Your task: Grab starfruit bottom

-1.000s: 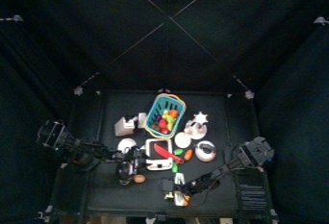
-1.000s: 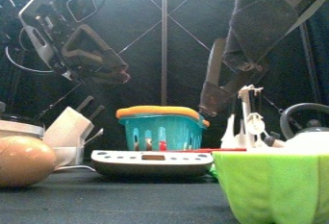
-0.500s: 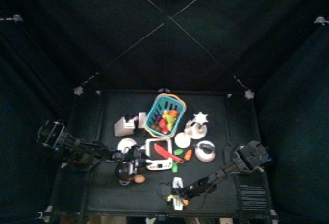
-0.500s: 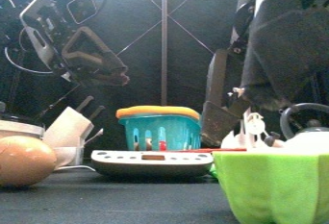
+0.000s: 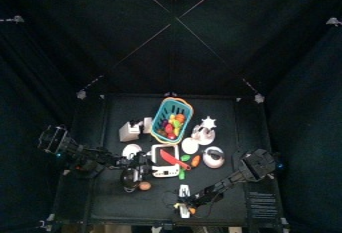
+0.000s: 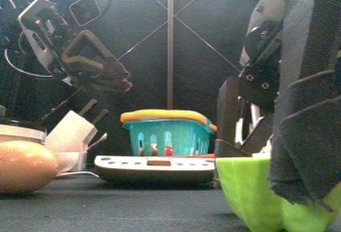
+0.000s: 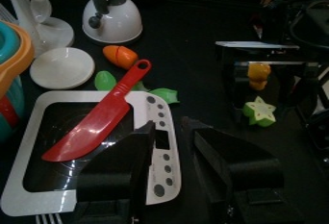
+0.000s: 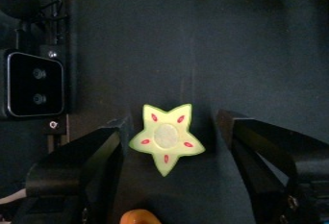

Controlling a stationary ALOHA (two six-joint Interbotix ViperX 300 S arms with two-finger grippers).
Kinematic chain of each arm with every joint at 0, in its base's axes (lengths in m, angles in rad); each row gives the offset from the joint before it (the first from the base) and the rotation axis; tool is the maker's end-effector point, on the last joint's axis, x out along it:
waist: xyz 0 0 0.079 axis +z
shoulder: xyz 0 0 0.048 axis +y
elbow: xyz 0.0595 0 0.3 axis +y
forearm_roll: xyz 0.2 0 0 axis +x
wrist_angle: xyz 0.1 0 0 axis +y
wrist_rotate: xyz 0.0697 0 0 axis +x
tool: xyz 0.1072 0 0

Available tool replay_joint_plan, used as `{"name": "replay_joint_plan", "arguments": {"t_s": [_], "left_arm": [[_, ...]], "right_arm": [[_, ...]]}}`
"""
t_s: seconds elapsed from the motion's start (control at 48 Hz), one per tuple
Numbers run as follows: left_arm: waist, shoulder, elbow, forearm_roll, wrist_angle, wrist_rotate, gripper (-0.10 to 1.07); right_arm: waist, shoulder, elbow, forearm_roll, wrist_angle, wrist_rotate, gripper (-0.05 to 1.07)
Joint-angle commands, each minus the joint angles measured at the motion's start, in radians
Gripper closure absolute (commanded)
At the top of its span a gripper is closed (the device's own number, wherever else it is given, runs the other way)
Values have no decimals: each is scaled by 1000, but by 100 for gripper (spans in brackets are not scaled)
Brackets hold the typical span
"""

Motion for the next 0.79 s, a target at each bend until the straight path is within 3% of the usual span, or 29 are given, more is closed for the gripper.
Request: {"name": "replay_joint_plan", "arguments": {"t_s": [0.0,0.312,0.479,0.771], "left_arm": [[3,-3,-9,2,-3,0,26],[3,-3,-6,2,-3,0,26],[0,-3,-5,2,-3,0,26],[2,-3,-5,0,-3,0,26]], "right_arm": [[0,-20,-9,-3,-2,-2,7],[-2,-38,-9,-25,35,-3,26],[-8,-89,-5,-60,100,-3,28],[-11,-109,-2,-71,101,-3,29]]}}
